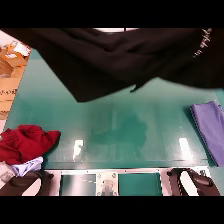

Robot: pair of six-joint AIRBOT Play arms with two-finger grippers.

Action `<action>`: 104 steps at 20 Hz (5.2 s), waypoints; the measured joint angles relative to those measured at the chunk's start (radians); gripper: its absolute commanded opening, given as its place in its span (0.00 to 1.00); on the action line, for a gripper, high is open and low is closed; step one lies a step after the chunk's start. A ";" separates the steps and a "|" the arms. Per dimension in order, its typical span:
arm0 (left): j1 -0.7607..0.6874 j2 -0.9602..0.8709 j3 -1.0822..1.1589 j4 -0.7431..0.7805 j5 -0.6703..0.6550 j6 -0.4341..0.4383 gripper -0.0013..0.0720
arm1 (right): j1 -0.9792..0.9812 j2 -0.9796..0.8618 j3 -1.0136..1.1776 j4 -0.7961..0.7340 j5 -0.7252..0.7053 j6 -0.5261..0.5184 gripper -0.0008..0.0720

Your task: Fold the shirts.

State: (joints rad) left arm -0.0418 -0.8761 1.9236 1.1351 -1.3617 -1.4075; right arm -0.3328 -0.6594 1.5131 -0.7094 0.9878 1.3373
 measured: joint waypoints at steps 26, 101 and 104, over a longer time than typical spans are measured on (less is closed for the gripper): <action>0.077 -0.627 -0.773 -0.265 0.158 0.108 0.06 | -0.169 -0.887 -0.330 -0.021 0.257 -0.139 0.63; 0.229 -1.039 0.105 -0.192 -0.235 -0.016 0.91 | -0.434 -0.699 -0.814 -0.138 0.119 -0.121 0.41; 0.237 -1.037 0.098 -0.185 -0.235 -0.004 0.91 | -0.360 -0.693 -0.883 -0.101 0.053 -0.135 0.36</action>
State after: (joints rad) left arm 0.1951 -1.9129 2.0220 0.9501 -1.5967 -1.4113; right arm -0.6930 -1.3521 0.6296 -0.8101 1.0412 1.2018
